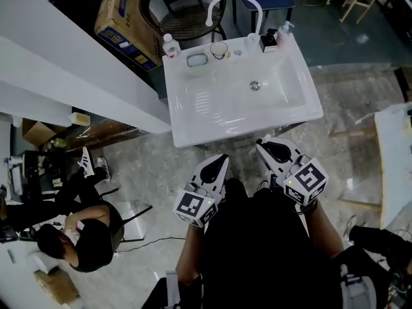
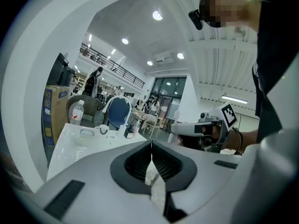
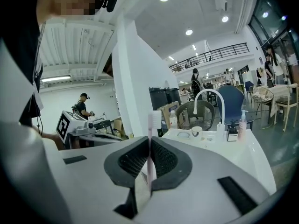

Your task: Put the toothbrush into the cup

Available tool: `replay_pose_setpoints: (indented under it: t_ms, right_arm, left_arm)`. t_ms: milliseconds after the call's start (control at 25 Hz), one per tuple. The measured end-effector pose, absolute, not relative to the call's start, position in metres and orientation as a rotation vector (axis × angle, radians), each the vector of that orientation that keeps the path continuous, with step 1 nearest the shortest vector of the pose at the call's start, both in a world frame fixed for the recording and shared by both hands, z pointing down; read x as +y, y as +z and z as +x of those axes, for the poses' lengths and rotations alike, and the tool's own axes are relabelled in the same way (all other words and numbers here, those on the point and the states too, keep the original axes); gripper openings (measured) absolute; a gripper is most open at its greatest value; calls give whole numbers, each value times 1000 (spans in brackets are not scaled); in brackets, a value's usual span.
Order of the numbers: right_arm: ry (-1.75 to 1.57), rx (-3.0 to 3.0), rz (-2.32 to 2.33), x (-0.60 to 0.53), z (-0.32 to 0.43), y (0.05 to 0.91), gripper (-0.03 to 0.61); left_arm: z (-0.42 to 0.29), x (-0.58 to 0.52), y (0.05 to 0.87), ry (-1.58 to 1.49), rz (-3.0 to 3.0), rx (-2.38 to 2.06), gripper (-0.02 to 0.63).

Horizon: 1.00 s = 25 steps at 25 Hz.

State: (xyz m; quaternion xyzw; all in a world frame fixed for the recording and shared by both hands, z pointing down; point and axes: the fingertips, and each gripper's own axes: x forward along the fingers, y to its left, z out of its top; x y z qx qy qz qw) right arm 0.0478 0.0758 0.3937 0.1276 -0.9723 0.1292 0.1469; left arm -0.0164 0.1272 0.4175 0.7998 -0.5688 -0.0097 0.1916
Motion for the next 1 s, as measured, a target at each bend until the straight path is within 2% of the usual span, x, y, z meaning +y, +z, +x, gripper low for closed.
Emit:
replay_pose_setpoints:
  t_ms: [320,1000]
  right_arm:
    - [365,-2765,439,74,14,394,26]
    - [405,-2737,412,44,-9,399,26]
  left_arm:
    - [-54,130,427,-48,2256,-1546,12]
    - [-90,117,440,-42,2144,-1600,12]
